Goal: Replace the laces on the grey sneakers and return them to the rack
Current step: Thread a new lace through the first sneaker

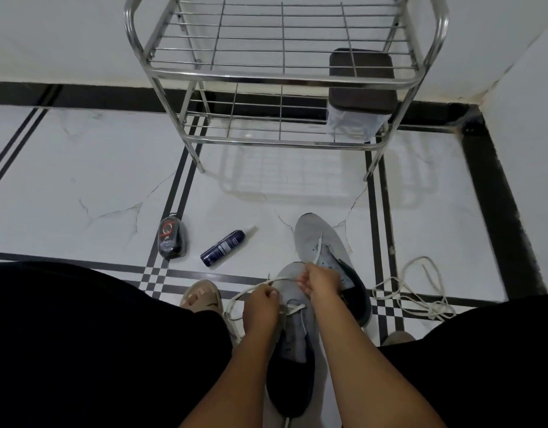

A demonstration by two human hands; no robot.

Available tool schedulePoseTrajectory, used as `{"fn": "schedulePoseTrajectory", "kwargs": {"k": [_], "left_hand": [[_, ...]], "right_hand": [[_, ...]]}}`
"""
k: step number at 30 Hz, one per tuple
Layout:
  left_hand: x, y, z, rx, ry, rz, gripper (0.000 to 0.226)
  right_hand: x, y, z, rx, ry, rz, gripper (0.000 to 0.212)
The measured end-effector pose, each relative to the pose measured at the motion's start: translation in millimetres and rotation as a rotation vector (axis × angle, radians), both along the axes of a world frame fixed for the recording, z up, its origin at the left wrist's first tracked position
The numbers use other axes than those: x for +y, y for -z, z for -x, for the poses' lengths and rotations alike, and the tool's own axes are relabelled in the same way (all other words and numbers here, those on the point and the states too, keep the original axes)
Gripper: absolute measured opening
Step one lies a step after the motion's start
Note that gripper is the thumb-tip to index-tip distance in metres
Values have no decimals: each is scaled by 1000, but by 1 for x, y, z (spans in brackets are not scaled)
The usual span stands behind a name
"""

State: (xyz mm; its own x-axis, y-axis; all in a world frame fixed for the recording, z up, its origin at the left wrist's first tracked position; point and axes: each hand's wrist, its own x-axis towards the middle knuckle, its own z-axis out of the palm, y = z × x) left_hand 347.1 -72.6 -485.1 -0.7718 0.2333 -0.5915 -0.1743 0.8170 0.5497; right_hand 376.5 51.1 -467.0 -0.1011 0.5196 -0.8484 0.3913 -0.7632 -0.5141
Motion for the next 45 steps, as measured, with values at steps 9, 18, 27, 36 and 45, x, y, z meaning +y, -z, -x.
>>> {"fn": "schedulePoseTrajectory", "kwargs": {"k": [9,18,27,36,45], "left_hand": [[23,-31,28,62,67,-359,36],[18,-48,19,62,266,-296,22],[0,-62,24,208,319,85,26],[-3,-64,14,154,301,-122,32],[2,-61,6,-119,272,-434,11]], "right_hand": [[-9,-35,-5,180,-397,-183,13],[1,-68,-30,192,-228,-350,8],[7,-90,-50,118,-398,-488,6],[-13,-86,-53,-13,-810,-608,5],[-12,-74,-50,49,-708,-434,15]]}}
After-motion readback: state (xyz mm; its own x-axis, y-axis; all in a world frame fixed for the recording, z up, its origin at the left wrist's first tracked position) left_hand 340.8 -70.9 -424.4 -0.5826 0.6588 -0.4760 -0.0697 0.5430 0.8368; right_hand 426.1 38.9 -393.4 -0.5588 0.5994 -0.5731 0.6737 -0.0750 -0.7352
